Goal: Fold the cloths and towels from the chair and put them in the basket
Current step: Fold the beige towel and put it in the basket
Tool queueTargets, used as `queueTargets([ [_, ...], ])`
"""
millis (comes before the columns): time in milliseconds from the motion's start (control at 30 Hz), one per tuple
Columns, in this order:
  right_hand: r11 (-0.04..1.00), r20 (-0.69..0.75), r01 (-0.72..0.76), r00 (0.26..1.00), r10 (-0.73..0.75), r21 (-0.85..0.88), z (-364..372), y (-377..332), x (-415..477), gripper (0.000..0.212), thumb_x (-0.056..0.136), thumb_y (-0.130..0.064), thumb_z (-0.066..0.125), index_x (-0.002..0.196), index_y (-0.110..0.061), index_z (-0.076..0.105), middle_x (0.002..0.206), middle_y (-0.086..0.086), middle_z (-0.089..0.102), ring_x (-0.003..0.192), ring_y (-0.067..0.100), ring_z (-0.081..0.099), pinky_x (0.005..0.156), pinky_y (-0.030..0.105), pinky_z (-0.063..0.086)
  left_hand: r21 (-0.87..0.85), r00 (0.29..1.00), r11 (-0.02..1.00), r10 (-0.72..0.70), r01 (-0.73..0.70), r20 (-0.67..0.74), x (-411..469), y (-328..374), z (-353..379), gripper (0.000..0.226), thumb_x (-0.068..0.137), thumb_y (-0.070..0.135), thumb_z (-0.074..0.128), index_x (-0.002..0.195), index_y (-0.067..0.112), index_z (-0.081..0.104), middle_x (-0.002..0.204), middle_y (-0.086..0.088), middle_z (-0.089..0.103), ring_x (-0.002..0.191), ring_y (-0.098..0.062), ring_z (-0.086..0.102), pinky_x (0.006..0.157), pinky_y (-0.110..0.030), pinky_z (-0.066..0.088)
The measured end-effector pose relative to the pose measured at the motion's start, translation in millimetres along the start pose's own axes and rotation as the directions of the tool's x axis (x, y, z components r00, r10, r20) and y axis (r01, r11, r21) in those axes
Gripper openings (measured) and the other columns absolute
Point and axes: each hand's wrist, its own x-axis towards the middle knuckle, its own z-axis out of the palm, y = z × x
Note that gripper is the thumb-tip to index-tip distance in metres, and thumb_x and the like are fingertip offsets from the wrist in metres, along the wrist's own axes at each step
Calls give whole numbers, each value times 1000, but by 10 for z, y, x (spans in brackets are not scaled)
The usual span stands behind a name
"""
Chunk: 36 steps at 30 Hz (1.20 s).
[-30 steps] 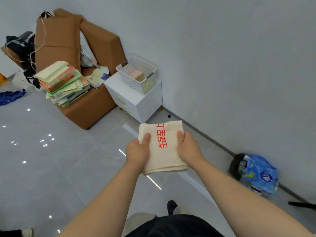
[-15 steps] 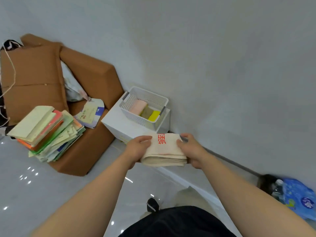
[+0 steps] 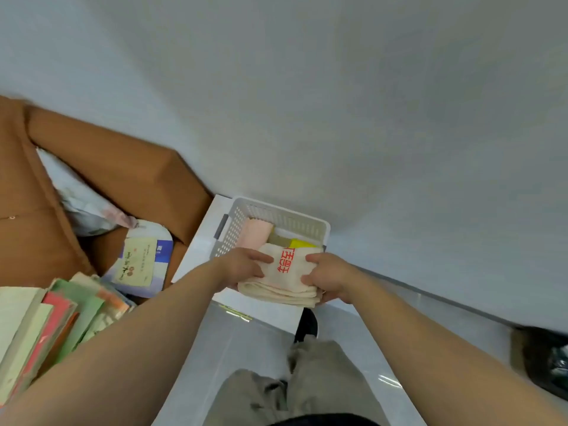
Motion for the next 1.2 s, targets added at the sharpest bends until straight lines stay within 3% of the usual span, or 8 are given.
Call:
queueTargets([
  [133, 956, -140, -42, 990, 1, -291, 55, -261, 814, 67, 96, -9, 50, 157, -15, 22, 156, 11, 33, 136, 29, 42, 111, 37, 41, 205, 994, 975, 68, -85, 91, 901, 18, -208, 76, 73, -6, 64, 133, 39, 57, 135, 1, 50, 122, -30, 49, 98, -41, 53],
  [233, 917, -301, -110, 953, -12, -384, 245, -188, 1338, 64, 95, -15, 50, 154, -14, 23, 159, 15, 17, 138, 29, 36, 111, 32, 35, 409, 977, 887, 192, -214, 96, 1476, -96, -140, 84, 79, -7, 59, 149, 35, 41, 140, -4, 45, 124, -31, 50, 96, -28, 47],
  [400, 891, -457, -274, 885, 87, -361, 646, 90, 1858, 75, 98, -18, 49, 157, -16, 2, 154, 21, 16, 126, 33, 48, 103, 43, 47, 491, 967, 833, 231, -256, 110, 2125, -483, 87, 88, 82, -3, 55, 154, 37, 25, 140, -4, 27, 124, -29, 47, 109, -33, 41],
  [667, 658, -513, -477, 844, 158, -583, 808, 152, 2180, 85, 90, -11, 54, 156, -7, 1, 154, 28, 11, 129, 41, 44, 91, 53, 53, 735, 943, 613, 313, -289, 110, 2260, -499, 188, 92, 81, 3, 60, 156, 31, 14, 143, -10, 22, 105, -29, 58, 90, -39, 51],
  [767, 370, -549, -521, 835, 33, -769, 811, 85, 2192, 79, 82, -15, 61, 147, 5, 21, 139, 27, 27, 120, 39, 42, 88, 44, 51, 823, 932, 498, 347, -275, 101, 2188, -458, 205, 91, 80, 0, 64, 154, 20, 16, 153, -18, 9, 99, -30, 61, 75, -36, 48],
  [900, -61, -474, -475, 880, -17, -878, 714, 67, 2228, 81, 92, -32, 52, 152, 7, 15, 153, 37, 10, 139, 51, 18, 113, 55, 27, 924, 891, 247, 422, -292, 169, 2226, -441, 196, 103, 79, 1, 67, 157, 11, -1, 158, -16, -31, 97, -27, 56, 64, -36, 45],
  [1067, -31, -436, -435, 895, 90, -900, 581, 64, 2359, 87, 98, -38, 45, 155, 4, -6, 161, 32, -10, 150, 47, -5, 120, 57, -5, 963, 904, 98, 380, -252, 198, 2396, -364, 152, 100, 84, 7, 58, 156, 9, -12, 161, -6, -28, 84, -23, 53, 57, -34, 38],
  [1200, -58, -418, -414, 901, 114, -909, 548, 140, 2490, 90, 97, -39, 47, 154, 2, -10, 162, 29, -9, 150, 45, -8, 119, 58, -10, 973, 912, 49, 362, -225, 193, 2581, -372, 183, 95, 87, 14, 52, 155, 6, -13, 163, -3, -24, 109, -20, 59, 60, -34, 38],
])
